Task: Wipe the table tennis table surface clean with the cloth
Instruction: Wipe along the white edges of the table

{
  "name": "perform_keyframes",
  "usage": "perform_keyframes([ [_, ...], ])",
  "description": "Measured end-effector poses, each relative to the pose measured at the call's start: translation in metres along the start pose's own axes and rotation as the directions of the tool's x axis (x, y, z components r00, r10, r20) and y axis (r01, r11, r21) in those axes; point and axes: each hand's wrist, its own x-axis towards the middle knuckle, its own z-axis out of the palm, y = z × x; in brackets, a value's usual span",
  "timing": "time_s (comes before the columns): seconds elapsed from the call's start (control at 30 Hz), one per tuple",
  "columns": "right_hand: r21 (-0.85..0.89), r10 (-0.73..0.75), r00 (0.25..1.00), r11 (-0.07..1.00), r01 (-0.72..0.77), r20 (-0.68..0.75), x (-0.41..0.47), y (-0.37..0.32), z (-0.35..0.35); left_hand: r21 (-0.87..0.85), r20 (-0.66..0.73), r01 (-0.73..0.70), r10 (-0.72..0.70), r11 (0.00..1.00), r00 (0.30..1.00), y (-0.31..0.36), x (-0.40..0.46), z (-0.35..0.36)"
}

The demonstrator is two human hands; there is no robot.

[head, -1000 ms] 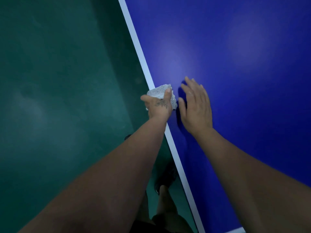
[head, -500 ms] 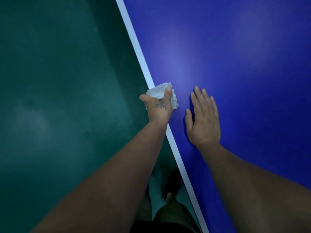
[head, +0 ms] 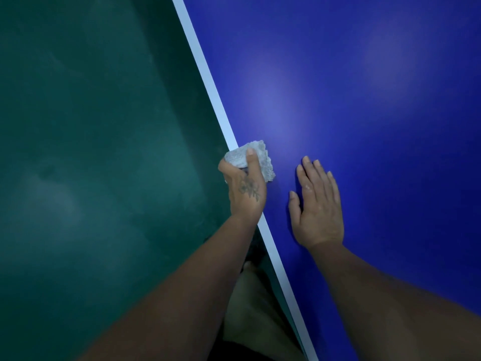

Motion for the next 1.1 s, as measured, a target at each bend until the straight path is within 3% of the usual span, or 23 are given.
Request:
perform_keyframes([
  [0.13,0.000,0.003,1.000,1.000,-0.003,0.002,0.001,-0.001,0.001,-0.005,0.038,-0.003,0.003,1.000,0.999,-0.009,-0.010,-0.010],
  [0.3,0.012,-0.003,1.000,1.000,0.003,-0.005,0.000,0.000,0.000,-0.058,-0.013,0.044,-0.044,0.997,0.999,0.011,0.006,-0.006],
  [0.47,0.014,0.005,1.000,1.000,-0.005,0.003,0.001,-0.002,0.000,-0.041,-0.091,-0.052,0.048,0.998,0.995,0.053,0.056,-0.009],
  [0.8,0.034,-0.001,1.000,0.999,0.000,0.020,0.001,-0.001,-0.002,0.025,0.043,-0.119,0.118,0.993,0.992,0.014,0.014,-0.013],
  [0.97,0.039,0.001,1.000,0.999,-0.002,0.023,0.002,-0.001,-0.001,0.087,0.040,-0.144,0.141,0.986,0.989,0.066,0.075,-0.018],
  [1.1,0.045,0.006,1.000,0.999,-0.007,0.020,0.002,0.000,-0.001,0.108,0.017,-0.074,0.073,0.991,0.997,0.105,0.103,-0.022],
])
